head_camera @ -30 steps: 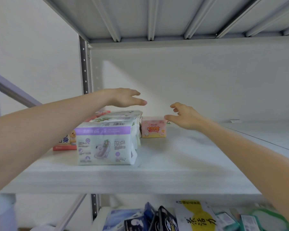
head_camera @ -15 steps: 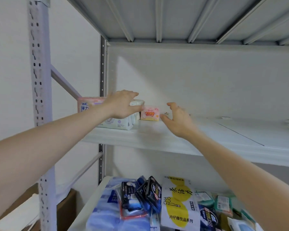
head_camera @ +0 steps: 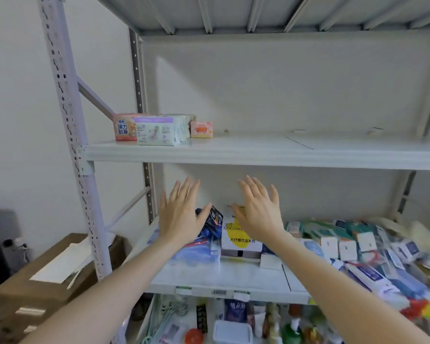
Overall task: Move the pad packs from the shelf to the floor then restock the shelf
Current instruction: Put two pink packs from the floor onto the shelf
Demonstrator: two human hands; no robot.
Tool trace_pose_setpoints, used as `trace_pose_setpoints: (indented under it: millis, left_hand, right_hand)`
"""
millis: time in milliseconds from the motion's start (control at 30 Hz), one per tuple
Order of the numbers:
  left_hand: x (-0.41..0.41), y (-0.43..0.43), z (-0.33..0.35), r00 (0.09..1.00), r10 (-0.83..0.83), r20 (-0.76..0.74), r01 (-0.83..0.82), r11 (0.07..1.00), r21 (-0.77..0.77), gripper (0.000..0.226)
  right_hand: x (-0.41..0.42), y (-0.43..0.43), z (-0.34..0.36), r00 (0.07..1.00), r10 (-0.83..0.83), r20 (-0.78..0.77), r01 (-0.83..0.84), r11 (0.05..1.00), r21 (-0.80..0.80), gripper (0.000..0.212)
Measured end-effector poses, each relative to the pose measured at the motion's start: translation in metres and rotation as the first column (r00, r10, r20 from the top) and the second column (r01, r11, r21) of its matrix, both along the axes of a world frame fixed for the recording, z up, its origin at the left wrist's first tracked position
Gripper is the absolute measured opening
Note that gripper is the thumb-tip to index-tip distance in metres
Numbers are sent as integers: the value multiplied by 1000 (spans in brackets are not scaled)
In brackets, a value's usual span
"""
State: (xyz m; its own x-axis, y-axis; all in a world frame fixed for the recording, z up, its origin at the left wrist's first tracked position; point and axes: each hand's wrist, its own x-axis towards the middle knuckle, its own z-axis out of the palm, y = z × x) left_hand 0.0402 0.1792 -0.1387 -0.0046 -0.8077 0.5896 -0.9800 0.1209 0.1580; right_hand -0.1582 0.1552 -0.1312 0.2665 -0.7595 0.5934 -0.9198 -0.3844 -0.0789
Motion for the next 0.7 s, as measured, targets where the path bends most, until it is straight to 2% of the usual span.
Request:
trace_pose_setpoints:
  millis: [167,367,500,700]
  left_hand:
    - [-34,56,-85,999,-49,13,48,994,100,71]
    - [-86,121,-179,992,-121,-20,122,957,264,71]
    - [-121,159,-234,990,-142,-15,136,908,396,73]
    - [-168,212,-305,985,-167,-39,161,818,552,71]
  right_hand:
    - [-34,73,-83,997,-41,-65,49,989,141,65]
    - [-81,152,-175,984,-148,-102,175,918,356,67]
    - [-113,197,-225,971,-198,-137,238,873,425,67]
    - [-168,250,-290,946,-264,-186,323,754,572,70]
